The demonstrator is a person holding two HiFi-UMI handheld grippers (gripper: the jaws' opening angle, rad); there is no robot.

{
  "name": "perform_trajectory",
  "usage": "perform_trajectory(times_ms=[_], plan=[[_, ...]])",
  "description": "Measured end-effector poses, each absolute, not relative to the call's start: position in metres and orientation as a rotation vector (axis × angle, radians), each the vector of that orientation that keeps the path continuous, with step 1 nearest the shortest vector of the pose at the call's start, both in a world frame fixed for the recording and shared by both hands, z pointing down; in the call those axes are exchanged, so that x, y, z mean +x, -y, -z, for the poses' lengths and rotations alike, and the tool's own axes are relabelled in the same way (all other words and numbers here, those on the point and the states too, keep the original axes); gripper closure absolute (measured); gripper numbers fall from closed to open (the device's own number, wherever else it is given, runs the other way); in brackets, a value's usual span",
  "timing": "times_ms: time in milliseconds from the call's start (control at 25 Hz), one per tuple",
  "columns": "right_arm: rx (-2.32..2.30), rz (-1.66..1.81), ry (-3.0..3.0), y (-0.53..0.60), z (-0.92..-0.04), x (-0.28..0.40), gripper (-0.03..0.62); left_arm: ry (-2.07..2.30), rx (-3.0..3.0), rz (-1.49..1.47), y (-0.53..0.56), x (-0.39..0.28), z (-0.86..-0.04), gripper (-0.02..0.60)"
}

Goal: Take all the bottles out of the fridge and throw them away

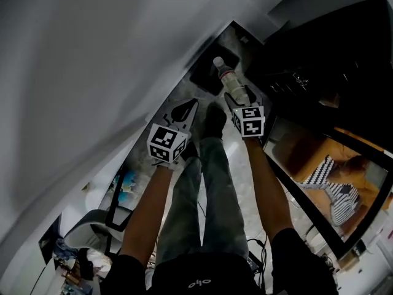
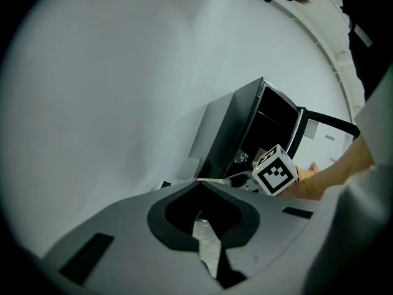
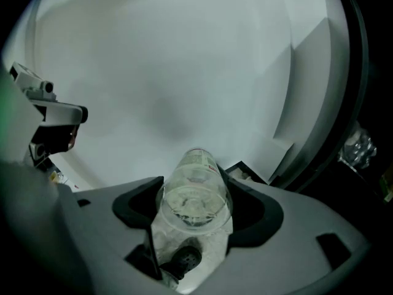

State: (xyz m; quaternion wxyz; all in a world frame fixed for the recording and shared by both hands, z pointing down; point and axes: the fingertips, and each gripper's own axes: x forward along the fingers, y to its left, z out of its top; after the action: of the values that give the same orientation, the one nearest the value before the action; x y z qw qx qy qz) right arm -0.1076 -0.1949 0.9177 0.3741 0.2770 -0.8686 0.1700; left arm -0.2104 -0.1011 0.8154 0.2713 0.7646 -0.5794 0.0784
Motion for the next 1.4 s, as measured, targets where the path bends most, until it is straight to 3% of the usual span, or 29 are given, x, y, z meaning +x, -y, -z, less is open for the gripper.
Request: perform_trajectory(times_ms=[600,1080,1400], plan=[[0.545,-0.467,2.024,0.193,-1.098,-0.140,0.260,1.474,2.077,-0.247,0.133,-0.213,-0.900,0.575],[0.463,-0.455,2.031,0.208,-1.112,-0.173,0.258,1.454,2.048,-0.247,0.153,-0.214,-0.912,0.575],[0.502,-0.504,2.027,0.184,-1.080,-0.136,0.256,1.430,2.050,-0.239,0.137,-0.194,-0.891,0.575]])
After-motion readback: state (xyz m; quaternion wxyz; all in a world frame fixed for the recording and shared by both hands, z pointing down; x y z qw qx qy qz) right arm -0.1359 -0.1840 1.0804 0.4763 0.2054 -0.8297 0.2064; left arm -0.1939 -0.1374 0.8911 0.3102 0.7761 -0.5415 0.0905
